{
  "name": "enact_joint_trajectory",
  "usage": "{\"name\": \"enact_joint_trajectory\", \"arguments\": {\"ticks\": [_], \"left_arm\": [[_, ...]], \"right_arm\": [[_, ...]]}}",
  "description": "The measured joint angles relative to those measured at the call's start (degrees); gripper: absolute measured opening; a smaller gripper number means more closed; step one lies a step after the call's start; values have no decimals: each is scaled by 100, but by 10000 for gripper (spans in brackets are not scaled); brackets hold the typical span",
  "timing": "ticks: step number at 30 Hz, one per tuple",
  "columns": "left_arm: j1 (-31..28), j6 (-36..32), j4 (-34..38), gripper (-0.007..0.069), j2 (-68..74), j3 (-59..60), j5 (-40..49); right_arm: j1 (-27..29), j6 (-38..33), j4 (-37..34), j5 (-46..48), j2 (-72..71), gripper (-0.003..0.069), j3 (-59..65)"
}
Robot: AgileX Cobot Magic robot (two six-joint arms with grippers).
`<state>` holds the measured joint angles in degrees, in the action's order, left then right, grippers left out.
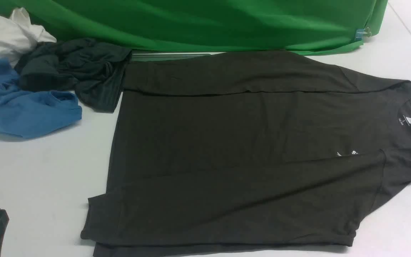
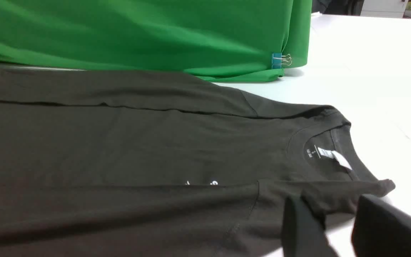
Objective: Fold a long-sleeved shirt on a white desktop.
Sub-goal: 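Grasp the left edge of the dark T-shirt lying flat on the table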
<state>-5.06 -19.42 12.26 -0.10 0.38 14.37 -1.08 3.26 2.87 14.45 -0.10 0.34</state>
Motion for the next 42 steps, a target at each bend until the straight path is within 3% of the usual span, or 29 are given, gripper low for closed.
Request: {"name": "enact_joint_trajectory", "arguments": {"ticks": [26,34,38,40,42], "left_arm": [[0,35,48,21,0,0,-130],[0,922,2887,21,0,0,-1325],[28,937,3172,21,-4,-132,-1437],[107,744,3106,21,-11,-538,-805],[235,143,3073,21,-1,-1227,93]], "right_arm": [[0,0,0,0,0,242,0],[0,0,0,0,0,242,0],[0,0,0,0,0,242,0],[0,0,0,0,0,242,0],[0,0,0,0,0,242,0]]}}
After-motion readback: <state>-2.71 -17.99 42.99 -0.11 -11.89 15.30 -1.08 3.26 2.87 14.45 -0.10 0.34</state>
